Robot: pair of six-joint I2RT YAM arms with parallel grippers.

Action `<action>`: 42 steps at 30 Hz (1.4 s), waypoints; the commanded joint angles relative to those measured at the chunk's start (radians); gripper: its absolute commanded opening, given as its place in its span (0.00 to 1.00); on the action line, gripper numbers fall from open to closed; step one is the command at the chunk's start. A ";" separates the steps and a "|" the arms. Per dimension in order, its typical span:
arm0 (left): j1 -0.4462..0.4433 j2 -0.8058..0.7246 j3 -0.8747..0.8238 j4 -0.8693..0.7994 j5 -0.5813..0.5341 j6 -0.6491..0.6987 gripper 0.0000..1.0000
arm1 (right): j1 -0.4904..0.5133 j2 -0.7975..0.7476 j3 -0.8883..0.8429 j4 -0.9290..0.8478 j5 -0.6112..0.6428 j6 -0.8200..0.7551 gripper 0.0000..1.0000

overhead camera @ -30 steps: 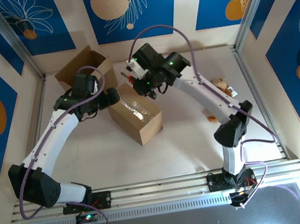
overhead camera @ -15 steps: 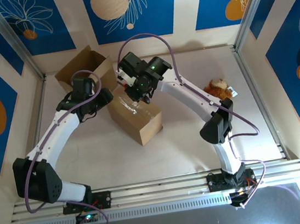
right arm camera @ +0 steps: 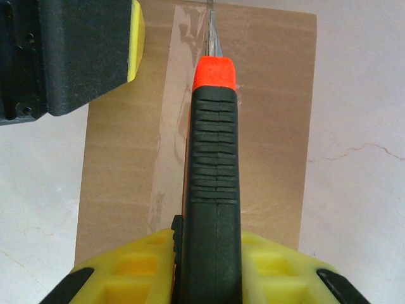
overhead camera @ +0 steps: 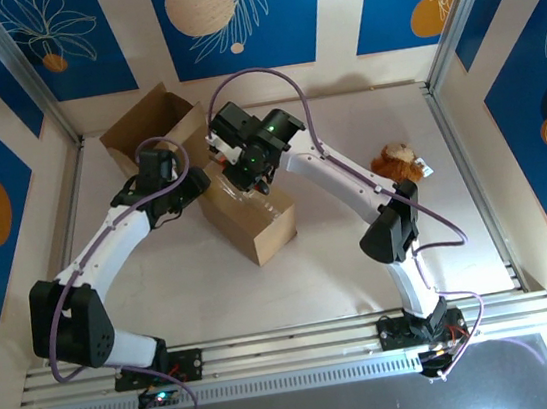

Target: Unpack the express box

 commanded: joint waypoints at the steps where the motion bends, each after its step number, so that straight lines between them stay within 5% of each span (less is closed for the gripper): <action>1: 0.009 0.007 -0.032 0.005 0.011 -0.012 0.63 | 0.017 0.017 0.010 0.000 -0.010 -0.019 0.00; 22: 0.009 -0.011 -0.058 0.020 0.030 -0.023 0.62 | 0.028 0.107 0.077 -0.031 0.105 0.056 0.00; 42: 0.009 -0.015 -0.060 0.028 0.037 -0.028 0.61 | 0.032 0.125 0.094 -0.014 0.068 0.050 0.00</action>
